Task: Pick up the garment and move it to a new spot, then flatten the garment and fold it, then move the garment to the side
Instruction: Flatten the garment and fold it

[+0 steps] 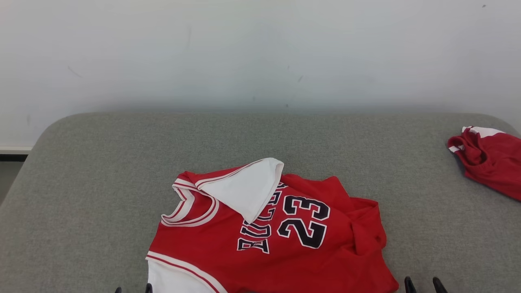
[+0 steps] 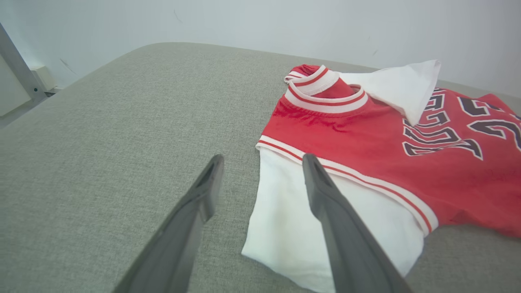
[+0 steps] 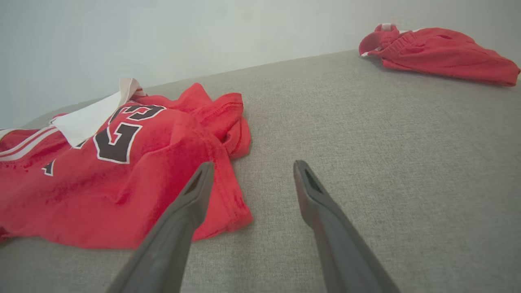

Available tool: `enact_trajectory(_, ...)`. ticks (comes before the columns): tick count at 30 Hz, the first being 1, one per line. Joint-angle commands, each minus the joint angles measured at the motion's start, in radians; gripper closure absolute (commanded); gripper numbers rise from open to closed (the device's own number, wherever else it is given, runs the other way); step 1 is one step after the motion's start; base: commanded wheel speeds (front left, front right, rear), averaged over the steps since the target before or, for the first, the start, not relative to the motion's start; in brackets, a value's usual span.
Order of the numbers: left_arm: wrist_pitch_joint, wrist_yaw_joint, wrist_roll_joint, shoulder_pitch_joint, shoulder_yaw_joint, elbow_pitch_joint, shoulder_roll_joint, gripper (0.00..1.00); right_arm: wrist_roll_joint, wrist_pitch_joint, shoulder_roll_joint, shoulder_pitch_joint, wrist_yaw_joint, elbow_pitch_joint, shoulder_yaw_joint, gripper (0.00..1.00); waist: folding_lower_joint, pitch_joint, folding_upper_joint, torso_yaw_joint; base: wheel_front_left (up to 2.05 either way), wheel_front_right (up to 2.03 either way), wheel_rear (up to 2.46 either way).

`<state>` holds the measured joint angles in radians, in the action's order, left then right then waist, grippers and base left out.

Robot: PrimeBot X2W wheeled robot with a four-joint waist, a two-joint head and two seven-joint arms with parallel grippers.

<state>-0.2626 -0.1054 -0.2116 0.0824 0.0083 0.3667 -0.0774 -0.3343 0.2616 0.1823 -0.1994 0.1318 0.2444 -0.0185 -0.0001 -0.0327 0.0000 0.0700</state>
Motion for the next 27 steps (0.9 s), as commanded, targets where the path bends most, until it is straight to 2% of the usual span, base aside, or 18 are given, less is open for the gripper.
enact_trajectory(1, -0.003, -0.001, 0.017, 0.02, 0.005, -0.004, 0.005, 0.0, -0.01, 0.004, 0.007, -0.014, -0.003, 0.012, 0.007, 0.0, 0.0001, -0.001, 0.0, 0.0, 0.0, 0.0, 0.0)
enact_trajectory(14, -0.003, -0.018, 0.018, 0.025, -0.001, 0.078, -0.002, 0.0, 0.0, 0.004, 0.013, 0.014, -0.003, 0.116, 0.053, 0.0, 0.0001, 0.008, 0.0, 0.007, 0.0, 0.0, 0.0)
enact_trajectory(22, -0.003, -0.023, 0.04, 0.037, 0.008, 0.022, 0.007, 0.0, 0.004, 0.004, 0.005, 0.029, -0.003, 0.114, 0.042, 0.0, 0.0001, 0.004, 0.0, 0.017, 0.0, 0.0, 0.0)
enact_trajectory(27, -0.003, -0.026, 0.046, 0.029, -0.004, 0.055, 0.011, 0.0, 0.012, 0.004, 0.006, 0.046, -0.003, 0.143, 0.056, 0.0, 0.0001, 0.002, 0.0, 0.016, 0.0, 0.0, 0.0)
